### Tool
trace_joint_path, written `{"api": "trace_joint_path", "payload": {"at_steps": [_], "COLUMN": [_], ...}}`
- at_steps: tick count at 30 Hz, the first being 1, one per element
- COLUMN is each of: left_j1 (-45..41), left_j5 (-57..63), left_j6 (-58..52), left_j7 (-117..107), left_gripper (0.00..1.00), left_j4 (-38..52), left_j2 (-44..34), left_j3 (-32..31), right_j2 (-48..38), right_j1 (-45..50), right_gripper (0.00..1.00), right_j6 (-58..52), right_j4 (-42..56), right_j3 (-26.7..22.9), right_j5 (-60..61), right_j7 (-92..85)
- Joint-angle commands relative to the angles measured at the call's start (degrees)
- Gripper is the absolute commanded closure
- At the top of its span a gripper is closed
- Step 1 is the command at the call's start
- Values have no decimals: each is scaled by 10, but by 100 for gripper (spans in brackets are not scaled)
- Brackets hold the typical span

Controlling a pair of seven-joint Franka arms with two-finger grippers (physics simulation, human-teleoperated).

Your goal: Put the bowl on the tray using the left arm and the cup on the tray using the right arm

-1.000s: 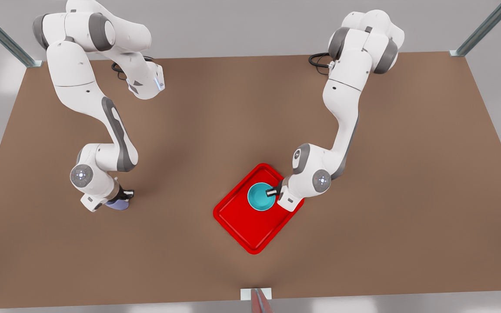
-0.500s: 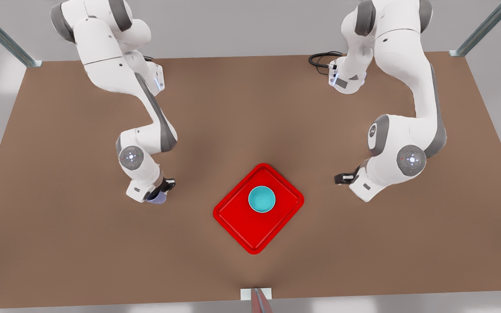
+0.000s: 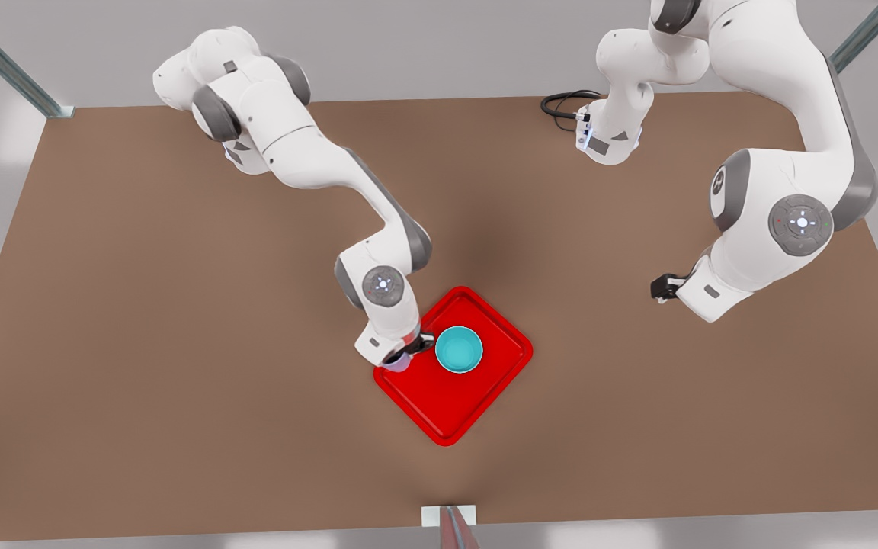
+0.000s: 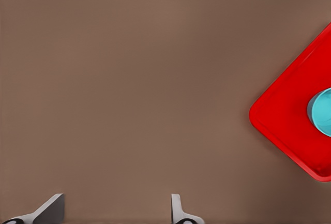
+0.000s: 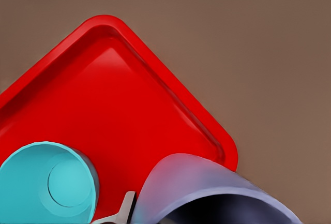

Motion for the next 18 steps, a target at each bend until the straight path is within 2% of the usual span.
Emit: {"api": "trace_joint_path", "payload": {"at_steps": [1,7,18], "left_j1": [0,0,0], "left_j5": [3,2,1], "left_j6": [0,0,-3], "left_j7": [0,0,0], "left_gripper": [0,0,0], "left_j4": [0,-1,-3], "left_j2": [0,1,0], "left_j3": [0,0,0], "right_j2": [3,59,101], "right_j1": [0,26,39], "right_gripper": [79,79,79], "right_j6": [-2,-4,8], "right_j4": [5,70,86], "right_j3": [-1,-28,-37], "right_j5": [-1,10,10], "right_j7": [1,15,13]}}
